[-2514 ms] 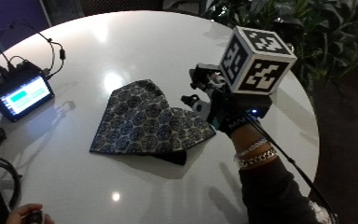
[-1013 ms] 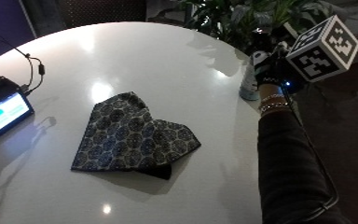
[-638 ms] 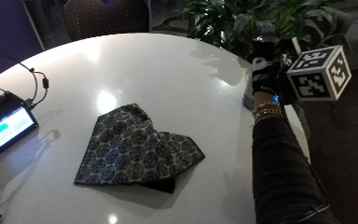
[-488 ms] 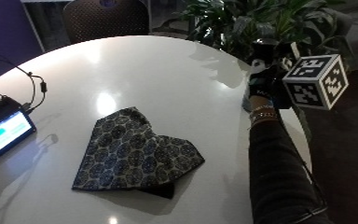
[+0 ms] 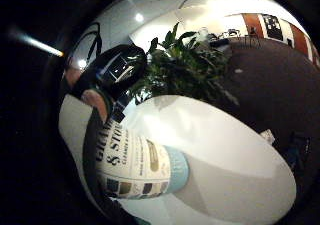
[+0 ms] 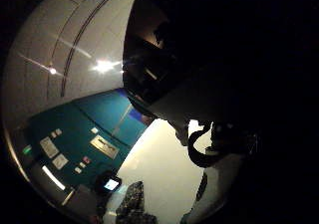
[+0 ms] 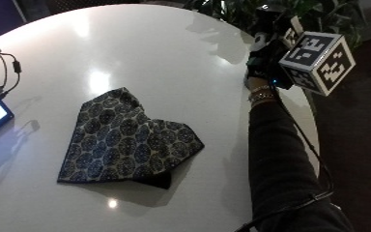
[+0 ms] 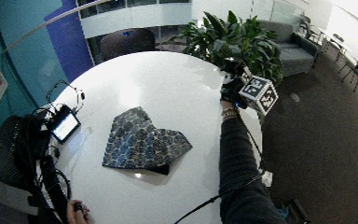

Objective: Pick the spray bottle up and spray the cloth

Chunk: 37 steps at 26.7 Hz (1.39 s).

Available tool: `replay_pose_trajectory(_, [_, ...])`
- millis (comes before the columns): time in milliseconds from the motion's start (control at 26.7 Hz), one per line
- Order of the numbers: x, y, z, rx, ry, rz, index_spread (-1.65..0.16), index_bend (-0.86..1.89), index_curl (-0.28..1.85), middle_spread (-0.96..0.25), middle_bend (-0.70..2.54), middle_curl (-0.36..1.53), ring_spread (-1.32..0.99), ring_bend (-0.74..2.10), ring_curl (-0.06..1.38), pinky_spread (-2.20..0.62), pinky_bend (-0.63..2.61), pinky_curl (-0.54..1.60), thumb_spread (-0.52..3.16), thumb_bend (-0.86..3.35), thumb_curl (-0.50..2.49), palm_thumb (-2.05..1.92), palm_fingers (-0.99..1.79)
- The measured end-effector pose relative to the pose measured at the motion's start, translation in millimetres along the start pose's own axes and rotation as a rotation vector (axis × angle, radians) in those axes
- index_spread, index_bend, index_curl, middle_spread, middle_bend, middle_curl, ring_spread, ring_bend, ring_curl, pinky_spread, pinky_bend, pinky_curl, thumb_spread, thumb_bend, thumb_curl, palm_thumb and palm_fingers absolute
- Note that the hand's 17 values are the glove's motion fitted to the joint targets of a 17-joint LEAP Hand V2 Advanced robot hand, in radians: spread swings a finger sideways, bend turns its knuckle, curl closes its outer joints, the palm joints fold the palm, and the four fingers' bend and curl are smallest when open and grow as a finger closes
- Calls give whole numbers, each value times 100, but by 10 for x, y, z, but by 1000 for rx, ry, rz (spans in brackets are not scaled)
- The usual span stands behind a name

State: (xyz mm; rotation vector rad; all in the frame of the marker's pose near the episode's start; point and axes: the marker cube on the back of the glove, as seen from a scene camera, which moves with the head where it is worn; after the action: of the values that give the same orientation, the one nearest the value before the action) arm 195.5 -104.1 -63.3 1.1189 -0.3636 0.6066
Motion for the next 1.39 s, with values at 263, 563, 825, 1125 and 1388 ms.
replay_pose_trajectory(263, [-3, -94, -18, -6, -20, -26, -27, 17, 40, -18, 36, 44, -16, 47, 41, -18, 43, 39, 128, -1, 36, 86, 127])
replay_pose_trajectory(563, [99, -112, -21, -38, -7, -30, -27, 17, 41, -19, 37, 46, -16, 48, 42, -21, 45, 40, 129, -1, 37, 86, 126])
replay_pose_trajectory(825, [41, -160, -137, -94, -9, -34, -27, 18, 43, -19, 37, 47, -17, 48, 43, -21, 46, 40, 130, -1, 37, 86, 125])
replay_pose_trajectory(1125, [-360, -380, -543, -47, -71, -112, -27, 18, 44, -18, 37, 47, -17, 48, 43, -20, 44, 40, 132, -1, 38, 87, 123])
replay_pose_trajectory(1388, [-665, -370, -733, -52, -104, -199, -27, 17, 45, -19, 36, 48, -18, 47, 43, -20, 44, 40, 133, -1, 38, 86, 123])
